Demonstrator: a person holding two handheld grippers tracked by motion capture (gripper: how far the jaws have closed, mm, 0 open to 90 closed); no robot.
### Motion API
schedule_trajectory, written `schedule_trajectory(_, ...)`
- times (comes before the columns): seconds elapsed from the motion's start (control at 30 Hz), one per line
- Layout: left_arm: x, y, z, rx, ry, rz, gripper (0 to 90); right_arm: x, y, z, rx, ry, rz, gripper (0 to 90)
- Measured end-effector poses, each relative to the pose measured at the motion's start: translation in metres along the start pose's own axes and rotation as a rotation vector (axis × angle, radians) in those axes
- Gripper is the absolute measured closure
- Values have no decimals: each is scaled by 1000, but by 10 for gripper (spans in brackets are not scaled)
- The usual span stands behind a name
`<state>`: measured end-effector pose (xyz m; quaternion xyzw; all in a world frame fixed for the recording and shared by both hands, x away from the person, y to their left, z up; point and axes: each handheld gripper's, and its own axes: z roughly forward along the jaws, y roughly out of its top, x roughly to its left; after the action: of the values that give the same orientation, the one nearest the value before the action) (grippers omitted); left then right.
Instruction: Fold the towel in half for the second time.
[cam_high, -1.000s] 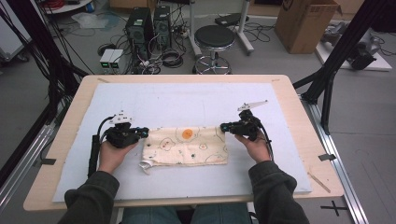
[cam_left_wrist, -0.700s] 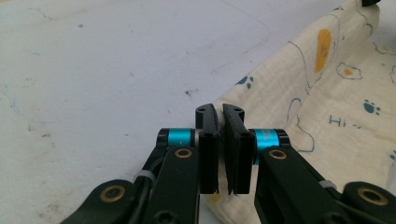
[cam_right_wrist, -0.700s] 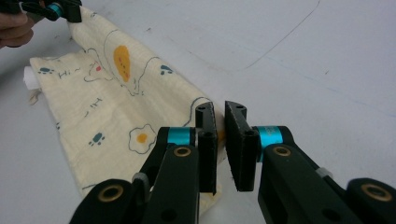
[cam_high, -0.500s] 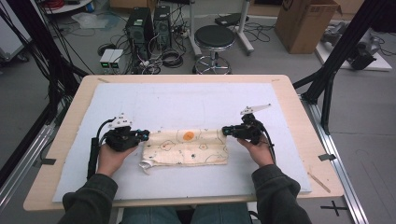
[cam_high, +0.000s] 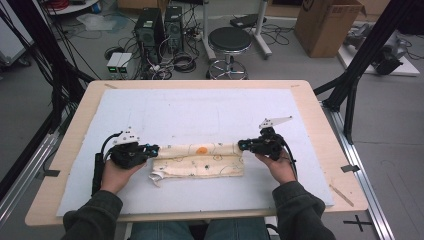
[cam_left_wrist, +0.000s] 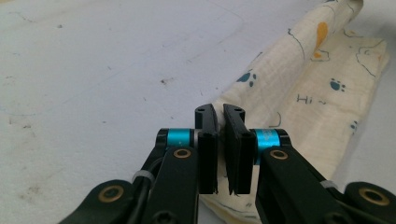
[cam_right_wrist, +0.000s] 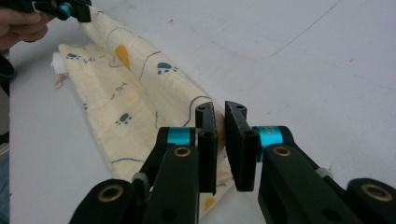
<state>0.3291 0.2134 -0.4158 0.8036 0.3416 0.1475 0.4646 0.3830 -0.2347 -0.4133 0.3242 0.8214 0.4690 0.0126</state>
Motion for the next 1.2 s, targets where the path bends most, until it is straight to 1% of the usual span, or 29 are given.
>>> schedule_trajectory(0.07,-2,0,-2,11,-2,16,838,2,-2,-1,1,3,-2,832)
schedule_trajectory(0.13,-5,0,-3,6,-8,26,838,3,-4,-2,1,5,-10,832)
schedule_trajectory(0.17,-6,0,-4,8,-9,36,838,5,-5,-3,3,6,-3,832)
schedule_trajectory(0.2,-7,0,-4,7,-13,35,838,6,-5,-3,0,7,-10,831)
schedule_trajectory(0.27,-9,-1,-5,18,-17,51,837,7,-7,-5,-2,15,-17,831)
schedule_trajectory(0.33,-11,-2,-7,20,-20,57,837,9,-9,-6,0,14,-20,831)
schedule_trajectory(0.4,-12,-5,-8,14,-21,60,837,11,-12,-7,5,21,-17,830)
schedule_trajectory(0.43,-13,-6,-8,12,-24,54,837,12,-12,-8,8,23,-22,830)
schedule_trajectory(0.53,-14,-11,-9,25,-30,63,836,14,-15,-9,6,28,-26,830)
schedule_trajectory(0.63,-17,-13,-10,26,-34,62,835,17,-17,-9,11,30,-35,829)
schedule_trajectory(0.83,-20,-17,-12,34,-40,77,831,21,-24,-10,20,37,-43,828)
schedule_trajectory(0.93,-22,-20,-13,33,-40,78,830,22,-27,-11,31,42,-36,827)
schedule_trajectory(1.03,-24,-23,-14,43,-40,92,827,24,-29,-10,34,44,-50,827)
schedule_trajectory(1.13,-24,-26,-15,48,-41,94,825,27,-31,-11,50,49,-51,828)
schedule_trajectory(1.2,-25,-27,-16,51,-40,97,824,28,-33,-10,54,48,-60,828)
